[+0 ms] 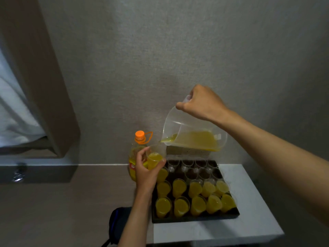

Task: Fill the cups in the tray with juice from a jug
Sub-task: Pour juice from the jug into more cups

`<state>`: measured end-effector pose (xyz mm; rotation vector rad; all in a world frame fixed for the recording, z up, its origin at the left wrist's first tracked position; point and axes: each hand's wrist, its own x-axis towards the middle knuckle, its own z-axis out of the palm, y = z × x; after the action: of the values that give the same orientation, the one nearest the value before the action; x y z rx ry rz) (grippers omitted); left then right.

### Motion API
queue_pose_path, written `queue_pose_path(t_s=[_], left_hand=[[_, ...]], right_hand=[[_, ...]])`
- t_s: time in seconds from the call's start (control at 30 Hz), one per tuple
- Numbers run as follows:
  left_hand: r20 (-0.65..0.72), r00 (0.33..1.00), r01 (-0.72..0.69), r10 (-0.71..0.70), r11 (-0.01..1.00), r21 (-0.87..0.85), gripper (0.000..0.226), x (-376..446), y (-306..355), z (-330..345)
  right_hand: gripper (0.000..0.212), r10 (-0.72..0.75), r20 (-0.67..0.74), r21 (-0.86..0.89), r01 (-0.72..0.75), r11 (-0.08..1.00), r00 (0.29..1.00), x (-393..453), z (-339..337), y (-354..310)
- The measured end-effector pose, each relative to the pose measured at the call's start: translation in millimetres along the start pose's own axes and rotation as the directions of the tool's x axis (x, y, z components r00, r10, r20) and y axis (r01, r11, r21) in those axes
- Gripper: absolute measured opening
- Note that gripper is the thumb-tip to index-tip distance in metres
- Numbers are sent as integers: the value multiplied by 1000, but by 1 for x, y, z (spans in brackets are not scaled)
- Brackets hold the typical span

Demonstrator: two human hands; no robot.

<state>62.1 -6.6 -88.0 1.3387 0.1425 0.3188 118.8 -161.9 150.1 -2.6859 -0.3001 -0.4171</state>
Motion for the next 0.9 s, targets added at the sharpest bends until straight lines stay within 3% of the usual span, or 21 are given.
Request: queue_pose_path(t_s=[0.9], left_hand=[[6, 1000, -14, 14, 1000, 17, 61, -10, 5, 11]], right_hand=[[43, 31, -9, -36, -31, 999, 999, -10, -6, 1]])
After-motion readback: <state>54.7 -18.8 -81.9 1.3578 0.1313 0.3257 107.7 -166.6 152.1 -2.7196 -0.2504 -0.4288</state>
